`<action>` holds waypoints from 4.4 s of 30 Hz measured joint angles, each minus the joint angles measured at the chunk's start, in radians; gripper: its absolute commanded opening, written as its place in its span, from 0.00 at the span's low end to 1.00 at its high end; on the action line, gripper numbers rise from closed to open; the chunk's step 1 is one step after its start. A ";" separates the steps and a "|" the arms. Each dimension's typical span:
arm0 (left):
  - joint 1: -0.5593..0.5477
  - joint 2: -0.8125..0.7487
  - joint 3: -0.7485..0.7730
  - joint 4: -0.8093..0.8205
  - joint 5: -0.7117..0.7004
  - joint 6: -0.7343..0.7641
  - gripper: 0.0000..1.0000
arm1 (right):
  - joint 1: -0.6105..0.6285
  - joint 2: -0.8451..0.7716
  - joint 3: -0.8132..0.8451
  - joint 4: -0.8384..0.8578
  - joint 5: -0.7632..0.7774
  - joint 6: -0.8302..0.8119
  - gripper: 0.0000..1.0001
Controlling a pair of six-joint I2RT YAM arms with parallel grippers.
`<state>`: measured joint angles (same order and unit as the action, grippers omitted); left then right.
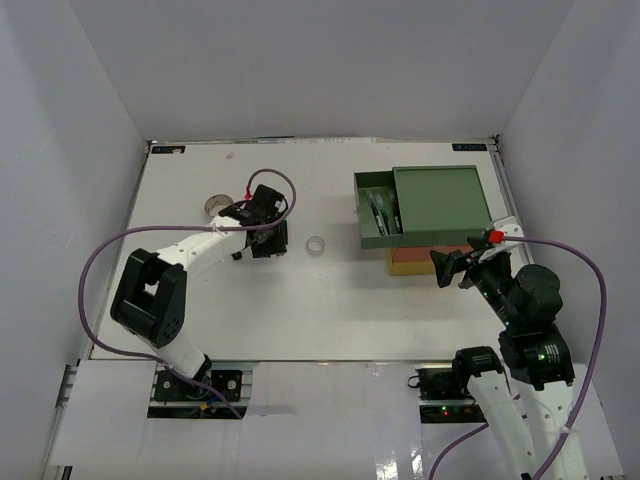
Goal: Sort the stationery into containers
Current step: Pick up the pen from the center of the board, then place the pen in the drawer, then pick up the pen from the center of the board.
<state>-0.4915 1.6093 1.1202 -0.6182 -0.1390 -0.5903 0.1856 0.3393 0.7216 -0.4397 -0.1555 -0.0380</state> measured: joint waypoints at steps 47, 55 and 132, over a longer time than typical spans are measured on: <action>0.065 0.161 0.012 0.079 0.050 0.006 0.08 | 0.007 -0.022 -0.019 0.000 0.025 -0.015 0.90; 0.042 -0.109 0.100 0.049 0.146 -0.057 0.08 | 0.011 -0.024 -0.019 0.001 0.022 -0.015 0.90; 0.417 0.396 0.279 0.126 0.208 0.726 0.60 | 0.090 -0.056 -0.131 0.077 -0.090 -0.062 0.90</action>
<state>-0.0750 2.0052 1.3994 -0.4927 0.0692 0.1356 0.2756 0.2829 0.5907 -0.3626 -0.2459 -0.0998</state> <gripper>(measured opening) 0.603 0.900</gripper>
